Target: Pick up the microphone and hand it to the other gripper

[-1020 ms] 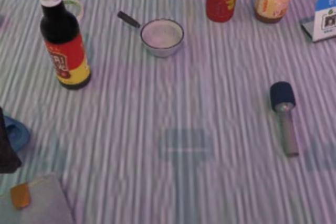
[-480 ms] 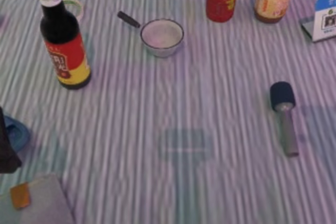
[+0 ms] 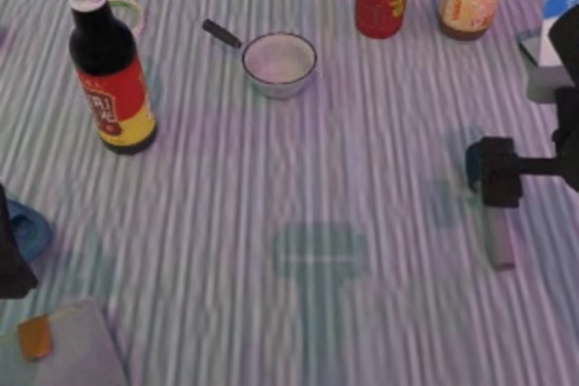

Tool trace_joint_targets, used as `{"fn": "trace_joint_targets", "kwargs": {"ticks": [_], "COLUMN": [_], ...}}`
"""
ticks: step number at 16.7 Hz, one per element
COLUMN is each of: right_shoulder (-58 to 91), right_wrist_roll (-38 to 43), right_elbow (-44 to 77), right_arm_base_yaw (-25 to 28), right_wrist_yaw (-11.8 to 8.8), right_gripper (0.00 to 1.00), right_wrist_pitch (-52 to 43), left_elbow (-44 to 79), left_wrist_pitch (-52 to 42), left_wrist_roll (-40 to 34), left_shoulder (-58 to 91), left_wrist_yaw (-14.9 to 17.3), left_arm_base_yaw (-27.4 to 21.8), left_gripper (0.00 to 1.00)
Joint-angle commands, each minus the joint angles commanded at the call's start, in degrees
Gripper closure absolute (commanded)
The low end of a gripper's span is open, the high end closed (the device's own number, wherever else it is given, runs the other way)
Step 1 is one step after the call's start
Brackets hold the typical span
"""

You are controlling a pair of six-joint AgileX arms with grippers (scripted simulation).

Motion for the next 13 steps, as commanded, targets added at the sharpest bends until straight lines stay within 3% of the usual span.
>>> {"fn": "trace_joint_targets", "kwargs": {"ticks": [5, 13], "right_shoulder": [14.22, 16.03], "right_wrist_roll": [3.46, 3.63], "right_elbow": [9.72, 10.10], "right_arm_base_yaw": [3.42, 3.49], "right_wrist_yaw": [0.71, 0.71], "right_gripper": [0.00, 0.00], "right_wrist_pitch": [-7.48, -7.25], "left_elbow": [0.00, 0.00], "left_wrist_pitch": [0.00, 0.00], "left_wrist_roll": [0.00, 0.00], "left_shoulder": [0.00, 0.00], "left_wrist_yaw": [0.00, 0.00], "left_arm_base_yaw": [0.00, 0.00], "left_gripper": [0.00, 0.00]}}
